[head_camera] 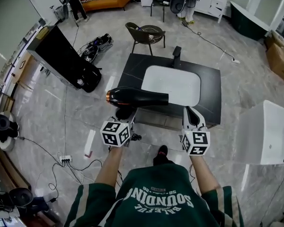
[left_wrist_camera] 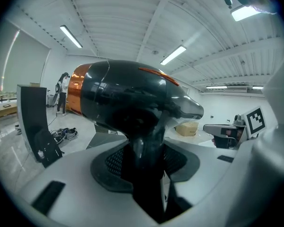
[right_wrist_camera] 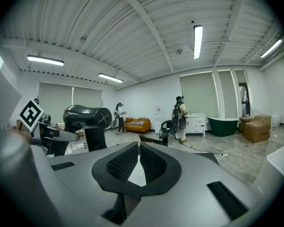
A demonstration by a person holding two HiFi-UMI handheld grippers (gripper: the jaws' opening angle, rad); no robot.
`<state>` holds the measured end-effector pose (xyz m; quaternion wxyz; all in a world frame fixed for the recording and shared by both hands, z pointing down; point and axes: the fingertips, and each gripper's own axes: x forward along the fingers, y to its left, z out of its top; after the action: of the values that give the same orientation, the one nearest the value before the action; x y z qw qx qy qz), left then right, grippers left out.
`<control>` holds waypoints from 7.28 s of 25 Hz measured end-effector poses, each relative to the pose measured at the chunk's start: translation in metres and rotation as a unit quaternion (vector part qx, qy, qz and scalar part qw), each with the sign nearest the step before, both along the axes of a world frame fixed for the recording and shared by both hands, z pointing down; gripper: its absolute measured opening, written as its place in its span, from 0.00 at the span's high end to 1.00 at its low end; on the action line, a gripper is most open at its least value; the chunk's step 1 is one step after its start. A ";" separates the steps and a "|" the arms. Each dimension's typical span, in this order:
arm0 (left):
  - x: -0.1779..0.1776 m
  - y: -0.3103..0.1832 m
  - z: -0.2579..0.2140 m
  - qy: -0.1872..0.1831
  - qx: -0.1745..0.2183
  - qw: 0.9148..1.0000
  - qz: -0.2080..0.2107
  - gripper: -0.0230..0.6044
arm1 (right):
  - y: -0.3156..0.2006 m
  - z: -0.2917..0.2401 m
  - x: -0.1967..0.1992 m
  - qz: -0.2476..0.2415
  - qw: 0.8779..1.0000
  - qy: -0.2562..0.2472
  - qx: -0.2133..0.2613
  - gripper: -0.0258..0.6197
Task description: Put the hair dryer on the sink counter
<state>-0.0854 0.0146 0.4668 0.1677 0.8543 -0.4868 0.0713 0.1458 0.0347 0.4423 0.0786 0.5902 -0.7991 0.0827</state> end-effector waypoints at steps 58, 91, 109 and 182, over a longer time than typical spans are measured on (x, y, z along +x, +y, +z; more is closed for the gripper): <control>-0.036 -0.226 0.033 -0.023 -0.024 0.999 0.030 0.69 | -0.210 0.025 -0.056 -0.035 0.999 -0.008 -0.017 0.89; -0.024 -0.402 0.099 0.013 -0.081 0.992 0.098 0.70 | -0.325 0.080 -0.070 0.045 0.996 -0.009 -0.077 0.89; -0.017 -0.453 0.160 0.033 -0.154 0.983 0.100 0.70 | -0.354 0.108 -0.068 0.071 0.991 -0.006 -0.115 0.89; 0.000 -0.495 0.308 -0.053 -0.293 0.953 0.046 0.67 | -0.323 0.148 -0.042 0.106 0.977 -0.012 -0.186 0.89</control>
<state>-0.0854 -0.4800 0.7745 0.3815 0.7838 -0.4131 0.2636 0.1038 -0.2880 0.5903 0.1686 0.6455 -0.7035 0.2448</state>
